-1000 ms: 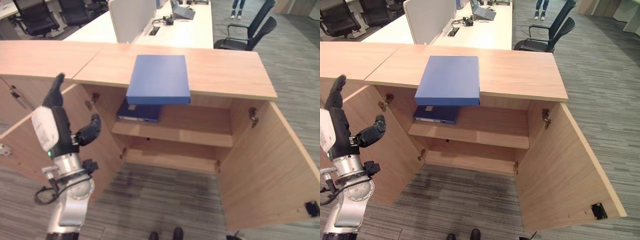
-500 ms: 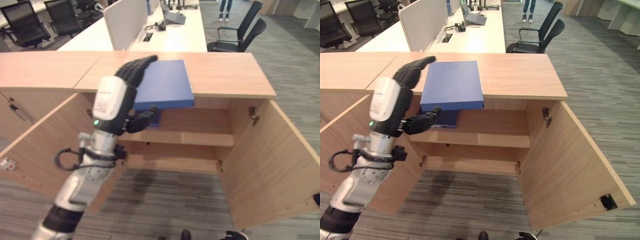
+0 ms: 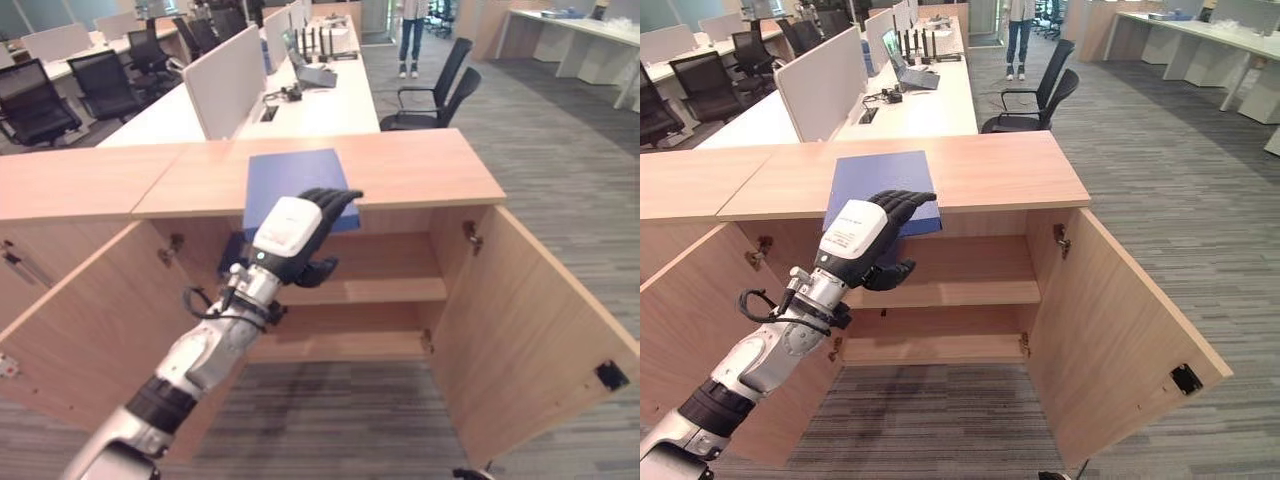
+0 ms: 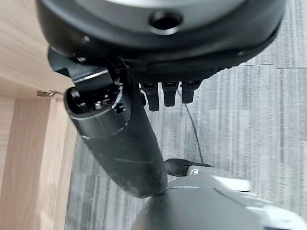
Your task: Put the empty folder in the office cabinet
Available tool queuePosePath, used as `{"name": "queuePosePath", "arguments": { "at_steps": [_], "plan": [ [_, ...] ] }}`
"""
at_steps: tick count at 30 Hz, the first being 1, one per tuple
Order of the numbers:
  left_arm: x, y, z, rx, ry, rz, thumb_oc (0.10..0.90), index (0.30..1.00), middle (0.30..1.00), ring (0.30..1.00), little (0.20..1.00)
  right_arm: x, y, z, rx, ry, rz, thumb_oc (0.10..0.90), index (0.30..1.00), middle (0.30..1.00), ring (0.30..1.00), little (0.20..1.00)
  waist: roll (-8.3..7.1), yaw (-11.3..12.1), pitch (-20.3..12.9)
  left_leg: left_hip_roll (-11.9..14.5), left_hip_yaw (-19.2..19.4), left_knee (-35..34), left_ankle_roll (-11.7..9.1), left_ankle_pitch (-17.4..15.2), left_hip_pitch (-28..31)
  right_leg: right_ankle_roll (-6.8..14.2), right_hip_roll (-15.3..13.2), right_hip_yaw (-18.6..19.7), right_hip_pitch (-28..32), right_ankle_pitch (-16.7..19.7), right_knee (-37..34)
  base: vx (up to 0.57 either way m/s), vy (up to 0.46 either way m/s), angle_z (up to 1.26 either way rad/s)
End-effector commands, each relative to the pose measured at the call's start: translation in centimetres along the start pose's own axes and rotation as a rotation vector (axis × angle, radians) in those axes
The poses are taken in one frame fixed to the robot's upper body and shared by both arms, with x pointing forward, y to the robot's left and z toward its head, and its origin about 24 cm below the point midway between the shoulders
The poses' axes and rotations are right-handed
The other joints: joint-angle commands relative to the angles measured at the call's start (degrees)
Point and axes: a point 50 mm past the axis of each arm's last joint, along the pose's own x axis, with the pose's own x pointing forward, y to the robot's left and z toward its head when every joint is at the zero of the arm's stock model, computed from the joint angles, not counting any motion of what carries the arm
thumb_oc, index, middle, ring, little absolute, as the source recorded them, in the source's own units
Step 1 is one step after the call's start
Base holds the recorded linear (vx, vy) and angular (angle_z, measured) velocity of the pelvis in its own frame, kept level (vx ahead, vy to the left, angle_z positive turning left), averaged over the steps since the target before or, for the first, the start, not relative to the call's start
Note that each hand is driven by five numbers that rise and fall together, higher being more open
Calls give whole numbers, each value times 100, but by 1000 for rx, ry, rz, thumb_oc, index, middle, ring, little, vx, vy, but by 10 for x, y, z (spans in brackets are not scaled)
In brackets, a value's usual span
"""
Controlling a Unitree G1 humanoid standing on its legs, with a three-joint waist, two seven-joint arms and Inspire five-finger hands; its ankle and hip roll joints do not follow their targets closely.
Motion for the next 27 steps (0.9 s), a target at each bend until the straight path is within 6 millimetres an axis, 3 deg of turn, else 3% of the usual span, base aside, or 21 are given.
{"name": "queuePosePath", "arguments": {
  "at_steps": [1, 13, 27],
  "plan": [
    [37, 62, -8, 142, 6, 261, 800, 900, 900, 900, 900, 0, 10, 5, -54, -14, 38, 800, 900, 900, 900, 900, -335, -20, -250, -84, -59, -51, -55, -484, 7, 619, -296, 172, 469, -547, 38, 8, 12, -11],
    [41, 71, -47, 356, 199, 290, 800, 900, 900, 900, 900, 0, 9, -1, -66, 4, 42, 800, 900, 900, 900, 900, -324, -80, -288, -88, 58, -51, -54, -516, 38, 633, -291, 267, 464, -533, 38, 2, 5, -2],
    [52, 70, -62, 410, 289, 261, 800, 900, 900, 900, 900, 0, 6, -2, -80, 11, 35, 800, 900, 900, 900, 900, -287, -165, -325, -97, 131, -51, -43, -550, 77, 646, -303, 315, 470, -530, 38, -2, 5, -4]
  ]
}}
